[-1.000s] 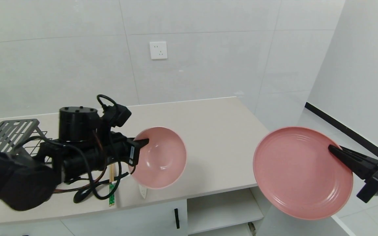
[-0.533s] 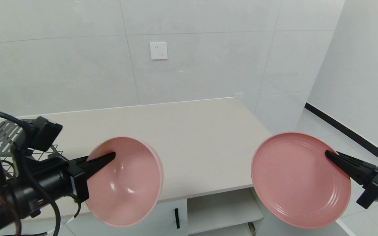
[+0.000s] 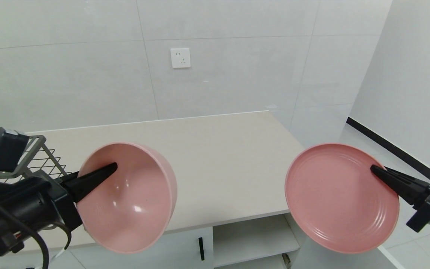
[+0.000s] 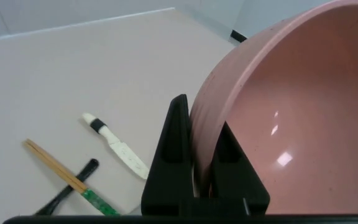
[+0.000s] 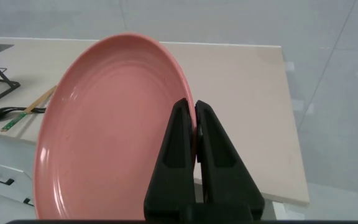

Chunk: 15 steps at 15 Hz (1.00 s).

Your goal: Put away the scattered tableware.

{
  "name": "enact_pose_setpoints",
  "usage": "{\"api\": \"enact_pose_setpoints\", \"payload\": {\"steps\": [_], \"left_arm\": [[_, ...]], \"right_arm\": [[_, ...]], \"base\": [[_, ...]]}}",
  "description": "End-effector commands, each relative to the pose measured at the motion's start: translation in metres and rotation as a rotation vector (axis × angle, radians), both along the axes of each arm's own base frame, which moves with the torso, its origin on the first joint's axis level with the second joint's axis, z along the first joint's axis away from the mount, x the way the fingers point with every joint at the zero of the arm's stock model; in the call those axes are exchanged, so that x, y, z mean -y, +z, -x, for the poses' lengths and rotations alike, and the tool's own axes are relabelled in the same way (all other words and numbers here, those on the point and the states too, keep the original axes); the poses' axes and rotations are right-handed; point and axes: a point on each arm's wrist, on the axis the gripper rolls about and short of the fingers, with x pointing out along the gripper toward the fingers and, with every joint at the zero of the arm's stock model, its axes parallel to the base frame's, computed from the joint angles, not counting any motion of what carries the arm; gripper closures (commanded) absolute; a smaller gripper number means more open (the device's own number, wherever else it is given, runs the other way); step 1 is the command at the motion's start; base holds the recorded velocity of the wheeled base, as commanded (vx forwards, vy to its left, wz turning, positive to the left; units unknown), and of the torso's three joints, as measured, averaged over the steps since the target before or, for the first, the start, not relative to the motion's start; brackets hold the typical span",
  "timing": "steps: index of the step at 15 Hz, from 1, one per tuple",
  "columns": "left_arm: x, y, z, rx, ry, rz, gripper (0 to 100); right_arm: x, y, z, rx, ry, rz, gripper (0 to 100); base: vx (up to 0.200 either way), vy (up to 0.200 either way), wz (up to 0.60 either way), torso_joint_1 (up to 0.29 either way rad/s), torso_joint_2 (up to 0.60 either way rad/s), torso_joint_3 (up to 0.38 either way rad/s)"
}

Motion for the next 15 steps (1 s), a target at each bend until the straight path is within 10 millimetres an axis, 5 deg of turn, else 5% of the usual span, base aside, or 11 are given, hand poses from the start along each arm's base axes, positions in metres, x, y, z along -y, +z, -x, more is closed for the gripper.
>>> {"api": "enact_pose_setpoints", "payload": {"steps": [1, 5, 8, 15], "left_arm": [[0.0, -0.019, -0.025, 0.024, 0.049, -0.053, 100], [0.019, -0.06, -0.035, -0.02, 0.11, -0.104, 100], [0.021, -0.057, -0.029, 0.019, 0.098, -0.104, 100], [0.016, -0.052, -0.019, 0.129, 0.104, -0.12, 100]], "right_arm": [[-0.006, 0.004, -0.003, 0.023, 0.039, -0.003, 100], [-0.016, 0.003, -0.015, 0.092, 0.083, -0.008, 100], [-0.019, -0.007, -0.028, 0.088, 0.084, 0.01, 100], [-0.021, -0.009, -0.018, 0.079, 0.11, 0.01, 100]], "base": [[0.0, 0.0, 0.0, 0.0, 0.0, 0.0], [0.0, 0.0, 0.0, 0.0, 0.0, 0.0], [0.0, 0.0, 0.0, 0.0, 0.0, 0.0], [-0.029, 0.0, 0.0, 0.0, 0.0, 0.0]]}}
